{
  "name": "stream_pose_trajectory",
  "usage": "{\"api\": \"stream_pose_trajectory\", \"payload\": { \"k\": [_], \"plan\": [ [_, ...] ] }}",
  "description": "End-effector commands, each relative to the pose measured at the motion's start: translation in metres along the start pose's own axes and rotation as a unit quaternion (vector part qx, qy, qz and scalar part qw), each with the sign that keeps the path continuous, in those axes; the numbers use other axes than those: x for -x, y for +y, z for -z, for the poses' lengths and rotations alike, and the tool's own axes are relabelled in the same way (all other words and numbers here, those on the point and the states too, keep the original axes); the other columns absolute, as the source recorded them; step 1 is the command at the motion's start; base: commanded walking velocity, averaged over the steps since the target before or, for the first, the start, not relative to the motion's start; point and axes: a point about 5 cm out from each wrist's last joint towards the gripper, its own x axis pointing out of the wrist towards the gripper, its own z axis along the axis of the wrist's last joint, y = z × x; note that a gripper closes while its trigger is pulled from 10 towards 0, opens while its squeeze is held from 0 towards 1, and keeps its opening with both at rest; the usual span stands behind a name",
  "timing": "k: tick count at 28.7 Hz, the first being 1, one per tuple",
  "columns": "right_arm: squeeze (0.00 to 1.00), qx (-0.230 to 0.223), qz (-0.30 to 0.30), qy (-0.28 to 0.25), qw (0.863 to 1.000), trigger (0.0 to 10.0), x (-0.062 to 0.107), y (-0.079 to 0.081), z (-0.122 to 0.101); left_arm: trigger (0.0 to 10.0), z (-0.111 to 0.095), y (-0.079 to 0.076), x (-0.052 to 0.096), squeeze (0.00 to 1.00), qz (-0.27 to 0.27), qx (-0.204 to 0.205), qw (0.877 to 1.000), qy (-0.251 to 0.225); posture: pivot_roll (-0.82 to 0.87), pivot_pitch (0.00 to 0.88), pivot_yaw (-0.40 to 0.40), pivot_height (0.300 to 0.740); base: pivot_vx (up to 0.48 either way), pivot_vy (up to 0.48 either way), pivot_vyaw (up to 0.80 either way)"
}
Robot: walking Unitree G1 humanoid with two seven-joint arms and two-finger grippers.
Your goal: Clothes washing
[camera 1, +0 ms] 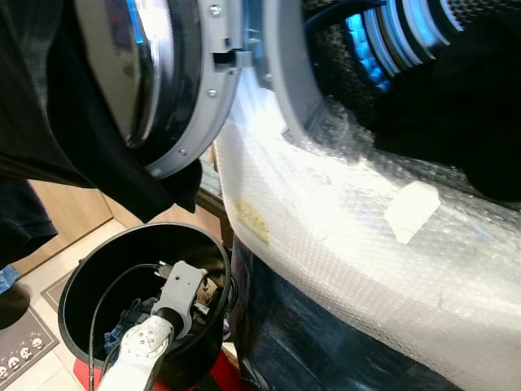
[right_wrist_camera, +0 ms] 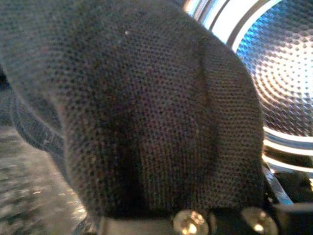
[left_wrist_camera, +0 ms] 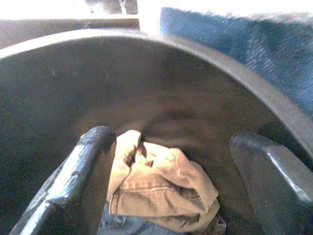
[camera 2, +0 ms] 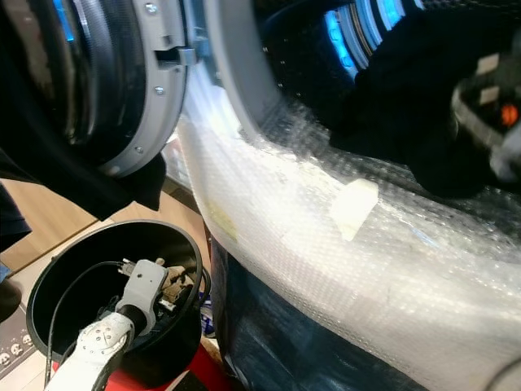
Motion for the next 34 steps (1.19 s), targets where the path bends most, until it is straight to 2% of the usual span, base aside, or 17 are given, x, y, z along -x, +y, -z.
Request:
{"api": "stream_pose_trajectory", "payload": {
  "k": [1,2,4,5,7,11,13,14,18,21,23,25,26,29,30,33,34],
  "plan": [
    [0.0,0.008,-0.001,-0.035,0.999,10.0,0.009,-0.001,-0.01,10.0,-0.011,-0.005,-0.001,0.0,0.028,-0.004,0.999,-0.023,-0.12,0.105,0.006,0.74,0.0,0.0,0.0],
    [0.0,0.007,-0.043,-0.046,0.998,10.0,0.01,0.012,-0.007,10.0,-0.028,-0.011,0.003,0.0,0.1,-0.013,0.993,-0.056,-0.1,0.106,0.003,0.74,0.0,0.0,0.0],
    [0.0,0.013,-0.073,-0.05,0.996,10.0,0.012,0.021,-0.004,10.0,-0.041,-0.016,0.007,0.0,0.152,-0.026,0.985,-0.076,-0.1,0.106,0.001,0.74,0.0,0.0,0.0],
    [0.0,0.009,-0.087,-0.051,0.995,10.0,0.011,0.027,0.0,10.0,-0.052,-0.018,0.012,0.0,0.193,-0.067,0.975,-0.088,-0.09,0.107,0.0,0.74,0.0,0.0,0.0],
    [0.0,-0.007,-0.095,-0.042,0.995,10.0,0.006,0.033,0.009,10.0,-0.074,-0.02,0.022,0.0,0.258,-0.108,0.955,-0.103,-0.08,0.108,0.0,0.74,0.0,0.0,0.0],
    [0.0,-0.017,-0.093,-0.033,0.995,10.0,0.002,0.035,0.018,10.0,-0.102,-0.025,0.036,0.0,0.327,-0.12,0.931,-0.111,-0.07,0.107,0.002,0.74,0.0,0.0,0.0],
    [0.0,-0.019,-0.093,-0.033,0.995,10.0,0.002,0.035,0.018,10.0,-0.106,-0.026,0.038,0.0,0.334,-0.122,0.928,-0.112,-0.07,0.107,0.003,0.74,0.0,0.0,0.0],
    [0.0,-0.028,-0.1,-0.035,0.994,10.0,0.002,0.037,0.019,10.0,-0.116,-0.027,0.045,0.0,0.351,-0.126,0.921,-0.115,-0.07,0.109,0.003,0.74,0.0,0.0,0.0],
    [0.0,-0.035,-0.107,-0.037,0.993,10.0,0.002,0.04,0.024,10.0,-0.123,-0.022,0.059,0.0,0.381,-0.129,0.91,-0.096,-0.06,0.11,0.002,0.74,0.0,0.0,0.0],
    [0.0,-0.043,-0.109,-0.037,0.992,10.0,-0.001,0.043,0.029,10.0,-0.128,-0.011,0.067,0.0,0.396,-0.08,0.909,-0.1,-0.04,0.111,0.002,0.74,0.0,0.0,0.0],
    [0.0,-0.05,-0.112,-0.035,0.992,10.0,-0.005,0.045,0.035,10.0,-0.141,-0.008,0.076,0.0,0.434,-0.015,0.891,-0.13,-0.03,0.111,0.0,0.74,0.0,0.0,0.0],
    [0.0,-0.056,-0.112,-0.032,0.992,10.0,-0.009,0.047,0.038,10.0,-0.152,-0.009,0.08,0.0,0.457,0.016,0.875,-0.157,-0.02,0.112,-0.001,0.74,0.0,0.0,0.0],
    [0.0,-0.056,-0.112,-0.032,0.992,10.0,-0.009,0.047,0.038,10.0,-0.152,-0.009,0.08,0.0,0.457,0.016,0.875,-0.157,-0.02,0.112,-0.001,0.74,0.0,0.0,0.0],
    [0.0,-0.068,-0.112,-0.03,0.991,10.0,-0.014,0.049,0.044,10.0,-0.173,-0.015,0.086,0.0,0.5,0.03,0.841,-0.202,0.0,0.108,-0.011,0.74,0.0,0.0,0.0],
    [0.0,-0.07,-0.113,-0.025,0.991,10.0,-0.016,0.05,0.048,10.0,-0.19,-0.019,0.089,0.0,0.532,0.021,0.813,-0.237,0.0,0.109,-0.019,0.74,0.0,0.0,0.0],
    [0.0,-0.071,-0.113,-0.024,0.991,10.0,-0.018,0.051,0.051,10.0,-0.206,-0.02,0.092,0.0,0.556,0.015,0.79,-0.259,0.01,0.106,-0.022,0.74,0.0,0.0,0.0],
    [0.0,-0.071,-0.113,-0.024,0.991,10.0,-0.018,0.051,0.051,10.0,-0.206,-0.02,0.092,0.0,0.556,0.015,0.79,-0.259,0.01,0.106,-0.022,0.74,0.0,0.0,0.0]
  ]
}}
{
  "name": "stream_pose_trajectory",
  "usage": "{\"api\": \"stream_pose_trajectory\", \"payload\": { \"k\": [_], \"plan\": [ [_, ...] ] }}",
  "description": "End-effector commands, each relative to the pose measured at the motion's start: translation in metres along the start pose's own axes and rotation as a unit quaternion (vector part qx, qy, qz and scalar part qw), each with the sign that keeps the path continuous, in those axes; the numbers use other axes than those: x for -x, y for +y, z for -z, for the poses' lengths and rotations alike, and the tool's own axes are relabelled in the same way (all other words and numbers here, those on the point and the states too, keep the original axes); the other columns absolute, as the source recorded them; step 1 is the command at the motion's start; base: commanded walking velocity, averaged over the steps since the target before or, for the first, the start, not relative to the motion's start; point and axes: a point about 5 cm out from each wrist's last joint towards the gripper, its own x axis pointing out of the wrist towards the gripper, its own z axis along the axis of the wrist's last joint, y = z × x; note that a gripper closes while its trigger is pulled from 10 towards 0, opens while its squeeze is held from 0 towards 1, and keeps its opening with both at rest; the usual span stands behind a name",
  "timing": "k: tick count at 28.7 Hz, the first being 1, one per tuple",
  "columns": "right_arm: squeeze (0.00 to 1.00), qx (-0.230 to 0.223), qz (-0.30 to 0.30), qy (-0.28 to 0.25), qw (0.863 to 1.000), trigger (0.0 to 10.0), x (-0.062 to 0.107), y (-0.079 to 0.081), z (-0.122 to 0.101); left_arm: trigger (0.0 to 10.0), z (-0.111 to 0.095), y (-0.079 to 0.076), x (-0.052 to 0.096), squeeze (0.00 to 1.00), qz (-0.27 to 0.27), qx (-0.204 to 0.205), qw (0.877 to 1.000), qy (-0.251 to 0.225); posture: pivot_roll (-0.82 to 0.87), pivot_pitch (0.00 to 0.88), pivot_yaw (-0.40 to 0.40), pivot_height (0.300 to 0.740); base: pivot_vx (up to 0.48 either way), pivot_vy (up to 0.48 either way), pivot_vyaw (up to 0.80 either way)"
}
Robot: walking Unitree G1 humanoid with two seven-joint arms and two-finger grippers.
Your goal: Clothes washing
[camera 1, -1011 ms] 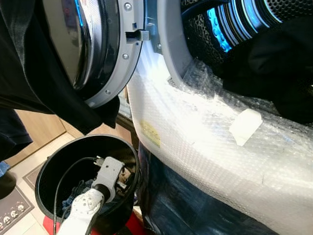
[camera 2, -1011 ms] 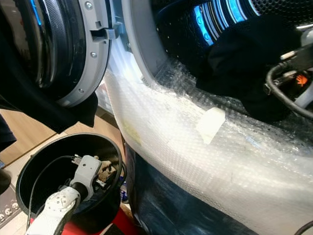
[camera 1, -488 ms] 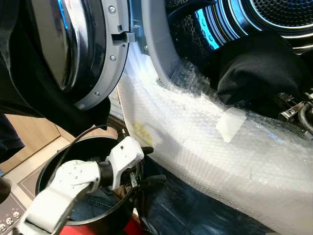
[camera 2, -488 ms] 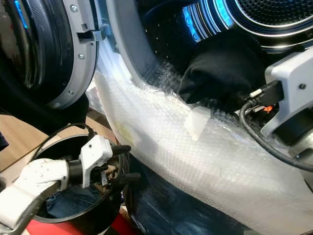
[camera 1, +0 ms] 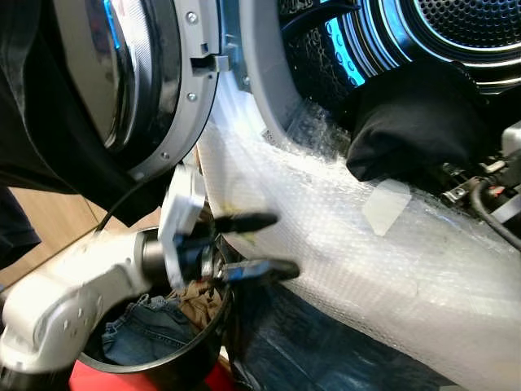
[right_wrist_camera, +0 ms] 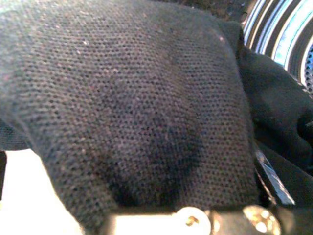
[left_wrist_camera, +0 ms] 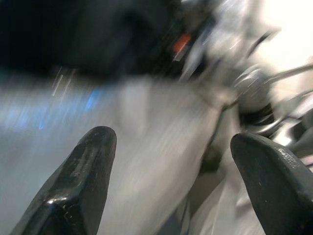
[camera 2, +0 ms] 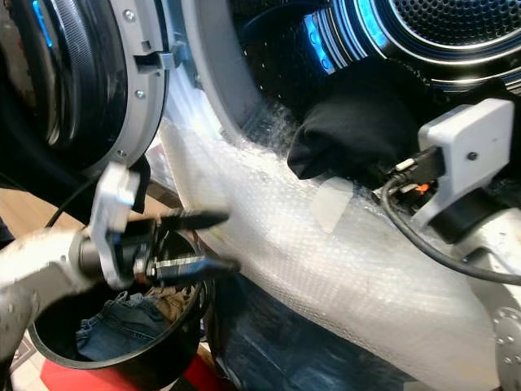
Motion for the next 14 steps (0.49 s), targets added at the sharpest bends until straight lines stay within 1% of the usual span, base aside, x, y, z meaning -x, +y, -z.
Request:
{"api": "stream_pose_trajectory", "payload": {
  "k": [1,2,3,5,6,7,8,9,10,11,12,13,14],
  "plan": [
    [0.0,-0.014,0.006,0.026,1.0,10.0,-0.001,-0.002,0.011,10.0,-0.002,-0.004,0.001,0.0,0.011,0.0,1.0,0.001,0.01,0.106,-0.022,0.74,0.0,0.0,0.0],
    [0.0,-0.015,0.01,0.026,1.0,10.0,-0.002,-0.003,0.013,10.0,-0.01,-0.005,-0.005,0.0,0.035,-0.003,0.999,-0.01,0.0,0.101,-0.022,0.74,0.0,0.0,0.0],
    [0.0,-0.019,0.015,0.026,0.999,10.0,-0.003,-0.003,0.016,10.0,-0.014,-0.008,-0.01,0.0,0.063,-0.019,0.998,-0.01,0.0,0.104,-0.022,0.74,0.0,0.0,0.0],
    [0.0,-0.021,0.016,0.026,0.999,10.0,-0.004,-0.003,0.017,10.0,-0.014,-0.008,-0.013,0.0,0.072,-0.025,0.997,-0.007,0.0,0.103,-0.021,0.74,0.0,0.0,0.0],
    [0.0,-0.02,0.016,0.026,0.999,10.0,-0.004,-0.002,0.019,10.0,-0.015,-0.007,-0.014,0.0,0.072,-0.024,0.997,-0.007,0.0,0.101,-0.018,0.74,0.0,0.0,0.0],
    [0.0,-0.019,0.015,0.026,0.999,10.0,-0.004,-0.001,0.019,10.0,-0.015,-0.004,-0.014,0.0,0.063,-0.033,0.997,-0.005,0.0,0.102,-0.017,0.74,0.0,0.0,0.0],
    [0.0,-0.02,0.016,0.025,0.999,10.0,-0.005,-0.001,0.019,10.0,-0.016,0.002,-0.016,0.0,0.035,-0.051,0.998,-0.005,-0.01,0.103,-0.016,0.74,0.0,0.0,0.0],
    [0.0,-0.02,0.017,0.025,0.999,10.0,-0.004,-0.001,0.019,10.0,-0.017,0.005,-0.016,0.0,0.021,-0.058,0.998,-0.006,-0.01,0.103,-0.016,0.74,0.0,0.0,0.0],
    [0.0,-0.022,0.019,0.024,0.999,10.0,-0.004,-0.001,0.019,10.0,-0.022,0.011,-0.019,0.0,-0.003,-0.076,0.997,-0.024,-0.01,0.102,-0.018,0.74,0.0,0.0,0.0],
    [0.0,-0.022,0.019,0.024,0.999,10.0,-0.004,-0.001,0.019,10.0,-0.022,0.011,-0.019,0.0,-0.003,-0.076,0.997,-0.024,-0.01,0.102,-0.018,0.74,0.0,0.0,0.0],
    [0.0,-0.023,0.02,0.024,0.999,10.0,-0.004,-0.002,0.019,10.0,-0.033,0.01,-0.025,0.0,0.001,-0.085,0.995,-0.053,-0.01,0.104,-0.021,0.74,0.0,0.0,0.0],
    [0.0,-0.023,0.02,0.024,0.999,10.0,-0.004,-0.002,0.019,10.0,-0.033,0.01,-0.025,0.0,0.001,-0.085,0.995,-0.053,-0.01,0.104,-0.021,0.74,0.0,0.0,0.0],
    [0.0,-0.025,0.022,0.025,0.999,10.0,-0.004,-0.003,0.02,10.0,-0.036,0.005,-0.028,0.0,0.025,-0.084,0.995,-0.056,0.0,0.104,-0.025,0.74,0.0,0.0,0.0]
  ]
}}
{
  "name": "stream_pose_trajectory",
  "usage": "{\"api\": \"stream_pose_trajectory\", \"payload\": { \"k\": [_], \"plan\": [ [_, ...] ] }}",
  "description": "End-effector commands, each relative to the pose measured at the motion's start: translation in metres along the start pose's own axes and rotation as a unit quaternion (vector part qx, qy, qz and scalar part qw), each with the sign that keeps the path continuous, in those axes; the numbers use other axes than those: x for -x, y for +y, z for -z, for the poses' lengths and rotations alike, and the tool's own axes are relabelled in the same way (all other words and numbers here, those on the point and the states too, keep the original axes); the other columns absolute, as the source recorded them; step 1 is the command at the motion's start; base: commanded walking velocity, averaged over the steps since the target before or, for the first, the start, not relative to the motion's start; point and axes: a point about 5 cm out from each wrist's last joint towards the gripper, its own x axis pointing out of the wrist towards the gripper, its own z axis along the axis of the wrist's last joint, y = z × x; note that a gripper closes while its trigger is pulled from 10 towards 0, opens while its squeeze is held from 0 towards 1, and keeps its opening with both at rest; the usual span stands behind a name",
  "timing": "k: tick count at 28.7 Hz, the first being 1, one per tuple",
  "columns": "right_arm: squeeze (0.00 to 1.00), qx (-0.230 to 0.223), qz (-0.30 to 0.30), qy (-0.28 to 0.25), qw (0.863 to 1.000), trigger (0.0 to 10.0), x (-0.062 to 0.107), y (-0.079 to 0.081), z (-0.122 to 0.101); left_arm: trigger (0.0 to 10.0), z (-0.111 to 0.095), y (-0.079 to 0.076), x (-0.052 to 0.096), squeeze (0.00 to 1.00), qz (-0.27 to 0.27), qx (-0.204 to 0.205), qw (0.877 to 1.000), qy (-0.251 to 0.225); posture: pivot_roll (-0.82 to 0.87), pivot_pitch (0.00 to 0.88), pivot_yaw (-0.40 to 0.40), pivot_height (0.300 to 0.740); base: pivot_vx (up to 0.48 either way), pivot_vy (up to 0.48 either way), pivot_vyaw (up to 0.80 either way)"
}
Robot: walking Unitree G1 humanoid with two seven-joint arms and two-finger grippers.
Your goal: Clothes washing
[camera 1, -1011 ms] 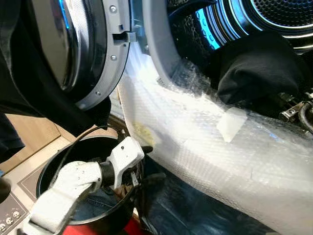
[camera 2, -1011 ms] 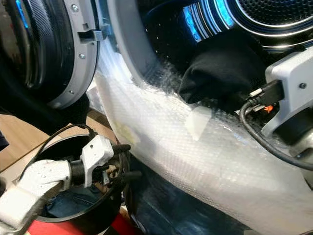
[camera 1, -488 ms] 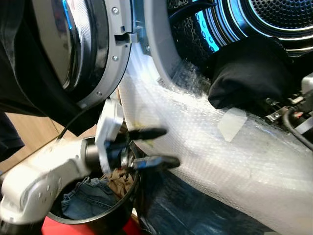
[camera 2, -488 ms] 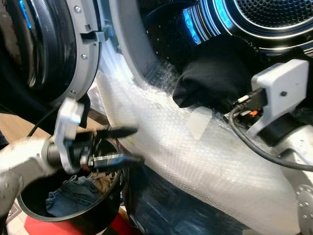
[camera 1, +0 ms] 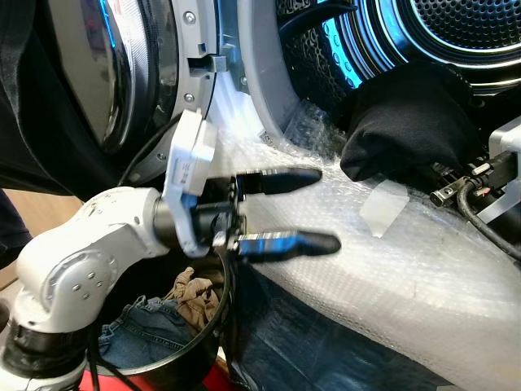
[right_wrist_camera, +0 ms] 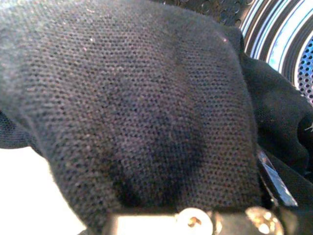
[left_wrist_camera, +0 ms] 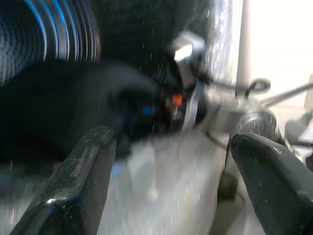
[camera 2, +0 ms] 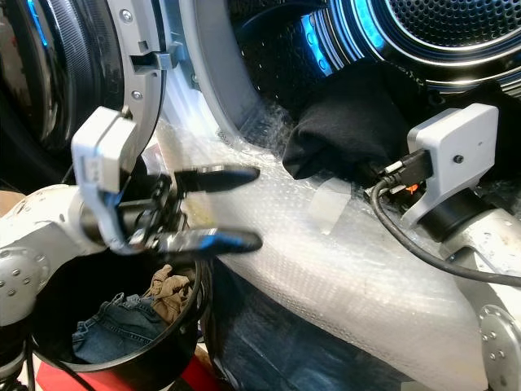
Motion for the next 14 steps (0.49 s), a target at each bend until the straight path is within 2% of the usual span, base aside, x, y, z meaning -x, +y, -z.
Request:
{"api": "stream_pose_trajectory", "payload": {
  "k": [1,2,3,5,7,9,10,11,12,13,14],
  "plan": [
    [0.0,-0.025,0.006,0.034,0.999,10.0,-0.001,-0.002,0.017,10.0,-0.012,-0.005,-0.005,0.0,0.029,-0.018,0.999,-0.01,0.0,0.104,-0.025,0.74,0.0,0.0,0.0],
    [0.0,-0.025,0.006,0.034,0.999,10.0,-0.001,-0.002,0.017,10.0,-0.012,-0.005,-0.005,0.0,0.029,-0.018,0.999,-0.01,0.0,0.104,-0.025,0.74,0.0,0.0,0.0],
    [0.0,-0.027,0.008,0.035,0.999,10.0,-0.002,-0.002,0.019,10.0,-0.014,-0.012,-0.007,0.0,0.067,-0.015,0.998,-0.013,0.0,0.101,-0.028,0.74,0.0,0.0,0.0],
    [0.0,-0.027,0.007,0.038,0.999,10.0,-0.003,-0.001,0.021,10.0,-0.017,-0.013,-0.009,0.0,0.08,-0.04,0.996,-0.001,0.0,0.099,-0.027,0.74,0.0,0.0,0.0],
    [0.0,-0.027,0.009,0.038,0.999,10.0,-0.004,-0.001,0.022,10.0,-0.017,-0.006,-0.009,0.0,0.051,-0.078,0.995,0.027,0.0,0.098,-0.026,0.74,0.0,0.0,0.0],
    [0.0,-0.027,0.009,0.038,0.999,10.0,-0.004,-0.001,0.022,10.0,-0.017,-0.006,-0.009,0.0,0.051,-0.078,0.995,0.027,0.0,0.098,-0.026,0.74,0.0,0.0,0.0],
    [0.0,-0.029,0.014,0.037,0.999,10.0,-0.003,-0.002,0.022,10.0,-0.007,0.007,-0.006,0.0,-0.004,-0.129,0.988,0.079,-0.01,0.1,-0.024,0.74,0.0,0.0,0.0],
    [0.0,-0.03,0.017,0.038,0.999,10.0,-0.003,-0.002,0.022,10.0,-0.001,0.013,-0.005,0.0,-0.031,-0.157,0.982,0.105,-0.01,0.101,-0.023,0.74,0.0,0.0,0.0],
    [0.0,-0.03,0.017,0.038,0.999,10.0,-0.003,-0.002,0.022,10.0,-0.001,0.013,-0.005,0.0,-0.031,-0.157,0.982,0.105,-0.01,0.101,-0.023,0.74,0.0,0.0,0.0],
    [0.0,-0.031,0.019,0.038,0.999,10.0,-0.002,-0.002,0.023,10.0,0.006,0.019,-0.004,0.0,-0.06,-0.188,0.972,0.125,-0.01,0.099,-0.022,0.74,0.0,0.0,0.0],
    [0.0,-0.031,0.019,0.038,0.999,10.0,-0.002,-0.002,0.023,10.0,0.006,0.019,-0.004,0.0,-0.06,-0.188,0.972,0.125,-0.01,0.099,-0.022,0.74,0.0,0.0,0.0]
  ]
}}
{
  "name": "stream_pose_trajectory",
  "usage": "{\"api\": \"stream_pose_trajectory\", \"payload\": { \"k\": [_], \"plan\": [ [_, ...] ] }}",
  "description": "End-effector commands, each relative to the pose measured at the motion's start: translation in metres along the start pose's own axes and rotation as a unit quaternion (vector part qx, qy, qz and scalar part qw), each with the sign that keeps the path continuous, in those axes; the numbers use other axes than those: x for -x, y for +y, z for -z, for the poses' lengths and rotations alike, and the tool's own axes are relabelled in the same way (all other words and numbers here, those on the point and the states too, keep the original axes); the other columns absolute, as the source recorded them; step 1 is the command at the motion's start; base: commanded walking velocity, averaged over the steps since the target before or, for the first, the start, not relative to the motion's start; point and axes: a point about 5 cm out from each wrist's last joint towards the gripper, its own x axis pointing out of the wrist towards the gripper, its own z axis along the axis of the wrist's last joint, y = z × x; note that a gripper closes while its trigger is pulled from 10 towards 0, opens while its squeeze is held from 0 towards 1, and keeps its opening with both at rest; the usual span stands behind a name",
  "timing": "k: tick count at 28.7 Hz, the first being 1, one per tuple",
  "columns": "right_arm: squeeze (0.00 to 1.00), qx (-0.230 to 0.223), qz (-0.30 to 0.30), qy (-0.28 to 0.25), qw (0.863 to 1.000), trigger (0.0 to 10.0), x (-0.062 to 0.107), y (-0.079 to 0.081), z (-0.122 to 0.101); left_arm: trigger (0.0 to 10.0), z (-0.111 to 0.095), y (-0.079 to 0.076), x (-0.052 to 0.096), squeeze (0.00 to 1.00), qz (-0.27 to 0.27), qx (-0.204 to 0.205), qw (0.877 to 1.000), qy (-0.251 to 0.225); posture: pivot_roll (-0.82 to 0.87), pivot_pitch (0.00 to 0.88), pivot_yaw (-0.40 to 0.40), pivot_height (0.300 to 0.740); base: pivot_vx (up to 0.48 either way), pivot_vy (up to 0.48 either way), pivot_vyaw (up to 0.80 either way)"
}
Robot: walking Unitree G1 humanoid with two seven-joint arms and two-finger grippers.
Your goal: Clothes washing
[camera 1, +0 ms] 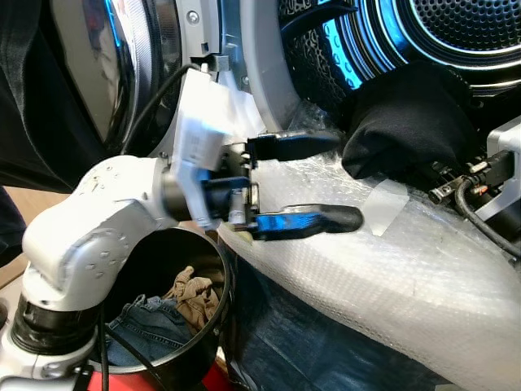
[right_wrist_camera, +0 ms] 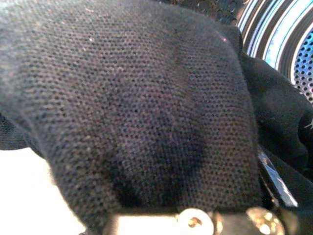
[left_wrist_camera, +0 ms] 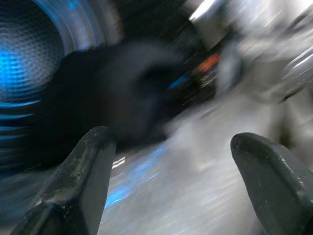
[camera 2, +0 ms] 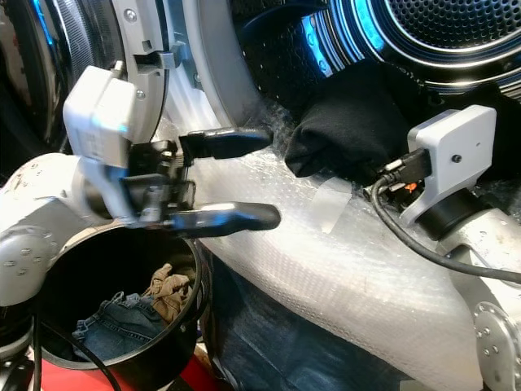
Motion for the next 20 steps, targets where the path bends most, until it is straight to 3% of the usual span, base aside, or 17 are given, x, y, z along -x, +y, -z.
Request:
{"api": "stream_pose_trajectory", "payload": {
  "k": [1,3,5,6,12,15,16,20],
  "plan": [
    [0.0,-0.024,0.01,0.041,0.999,10.0,0.001,-0.001,0.019,10.0,0.005,0.0,-0.005,0.0,-0.021,-0.04,0.999,0.011,-0.01,0.099,-0.022,0.74,0.0,0.0,0.0],
    [0.0,-0.025,0.012,0.039,0.999,10.0,0.001,0.0,0.02,10.0,0.003,0.0,-0.014,0.0,-0.046,-0.074,0.996,-0.02,-0.02,0.091,-0.021,0.74,0.0,0.0,0.0],
    [0.0,-0.025,0.012,0.039,0.999,10.0,0.001,0.0,0.02,10.0,0.003,0.0,-0.014,0.0,-0.046,-0.074,0.996,-0.02,-0.02,0.091,-0.021,0.74,0.0,0.0,0.0],
    [0.0,-0.025,0.013,0.038,0.999,10.0,0.0,0.0,0.02,10.0,-0.006,-0.004,-0.021,0.0,-0.037,-0.08,0.995,-0.054,-0.02,0.089,-0.019,0.74,0.0,0.0,0.0],
    [0.0,-0.025,0.014,0.038,0.999,10.0,0.0,0.0,0.02,10.0,-0.009,-0.007,-0.024,0.0,-0.029,-0.082,0.994,-0.069,-0.02,0.089,-0.019,0.74,0.0,0.0,0.0],
    [0.0,-0.026,0.014,0.038,0.999,10.0,0.0,0.0,0.02,10.0,-0.01,-0.005,-0.028,0.0,-0.033,-0.099,0.992,-0.072,-0.03,0.081,-0.013,0.74,0.0,0.0,0.0],
    [0.0,-0.027,0.013,0.036,0.999,10.0,0.0,0.002,0.02,10.0,-0.008,0.002,-0.032,0.0,-0.058,-0.128,0.988,-0.07,-0.05,0.072,-0.007,0.74,0.0,0.0,0.0],
    [0.0,-0.029,0.013,0.036,0.999,10.0,0.001,0.003,0.021,10.0,-0.006,0.011,-0.035,0.0,-0.095,-0.159,0.98,-0.067,-0.05,0.063,-0.008,0.74,0.0,0.0,0.0]
  ]
}}
